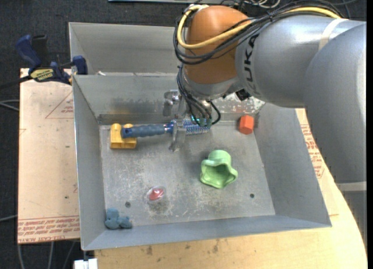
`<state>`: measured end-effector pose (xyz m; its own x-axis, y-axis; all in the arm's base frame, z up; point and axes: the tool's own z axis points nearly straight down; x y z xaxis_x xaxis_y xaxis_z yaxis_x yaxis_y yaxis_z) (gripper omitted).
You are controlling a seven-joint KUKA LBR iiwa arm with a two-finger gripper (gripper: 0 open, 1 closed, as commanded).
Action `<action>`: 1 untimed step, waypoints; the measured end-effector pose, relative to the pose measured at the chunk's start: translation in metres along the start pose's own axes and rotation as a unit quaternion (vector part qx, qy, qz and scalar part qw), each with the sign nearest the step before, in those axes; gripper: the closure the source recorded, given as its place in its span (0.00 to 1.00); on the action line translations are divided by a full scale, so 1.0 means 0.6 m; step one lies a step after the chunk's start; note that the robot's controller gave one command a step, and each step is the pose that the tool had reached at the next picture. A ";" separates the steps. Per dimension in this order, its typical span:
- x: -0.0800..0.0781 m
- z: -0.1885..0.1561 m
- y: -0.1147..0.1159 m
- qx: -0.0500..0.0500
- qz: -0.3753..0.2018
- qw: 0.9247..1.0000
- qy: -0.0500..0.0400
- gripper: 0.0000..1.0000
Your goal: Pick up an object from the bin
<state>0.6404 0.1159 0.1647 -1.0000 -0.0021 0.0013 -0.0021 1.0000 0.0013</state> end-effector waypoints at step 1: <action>-0.021 0.166 -0.061 0.000 0.009 1.000 0.002 0.00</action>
Offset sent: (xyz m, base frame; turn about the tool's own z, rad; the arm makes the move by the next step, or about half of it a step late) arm 0.0138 -0.0357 -0.0947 0.0153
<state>0.6529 0.0792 0.0652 -0.9999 0.0160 0.0050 0.0160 0.9999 0.0004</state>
